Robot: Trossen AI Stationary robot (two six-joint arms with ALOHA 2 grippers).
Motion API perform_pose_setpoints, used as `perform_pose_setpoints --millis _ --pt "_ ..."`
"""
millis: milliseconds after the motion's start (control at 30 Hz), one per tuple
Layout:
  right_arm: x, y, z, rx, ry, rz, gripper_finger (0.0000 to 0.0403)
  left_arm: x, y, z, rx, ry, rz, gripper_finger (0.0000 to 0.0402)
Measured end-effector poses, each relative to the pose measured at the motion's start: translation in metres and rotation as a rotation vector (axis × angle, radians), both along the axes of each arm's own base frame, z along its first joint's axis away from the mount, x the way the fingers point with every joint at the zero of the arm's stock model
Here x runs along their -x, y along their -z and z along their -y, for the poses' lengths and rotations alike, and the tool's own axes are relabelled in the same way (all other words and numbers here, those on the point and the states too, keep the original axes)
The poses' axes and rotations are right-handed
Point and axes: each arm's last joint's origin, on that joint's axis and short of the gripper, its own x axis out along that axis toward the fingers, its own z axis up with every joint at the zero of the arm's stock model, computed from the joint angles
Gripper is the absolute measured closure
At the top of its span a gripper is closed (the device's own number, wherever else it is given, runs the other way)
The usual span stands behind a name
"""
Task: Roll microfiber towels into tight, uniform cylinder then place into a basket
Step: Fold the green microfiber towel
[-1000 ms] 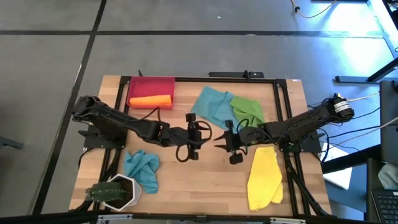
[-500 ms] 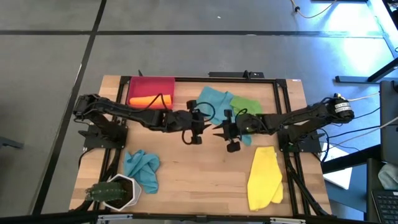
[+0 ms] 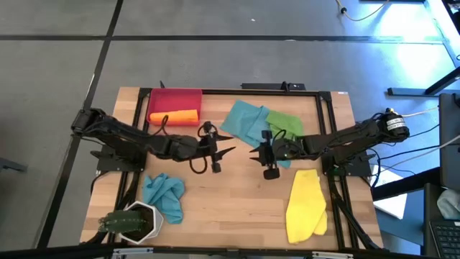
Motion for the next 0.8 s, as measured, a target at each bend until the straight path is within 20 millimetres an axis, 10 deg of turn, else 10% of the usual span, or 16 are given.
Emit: perform_pose_setpoints --millis 800 --pt "0.002 -0.001 -0.013 -0.014 0.059 0.027 0.0292 0.002 0.004 0.014 -0.034 0.056 -0.043 0.0252"
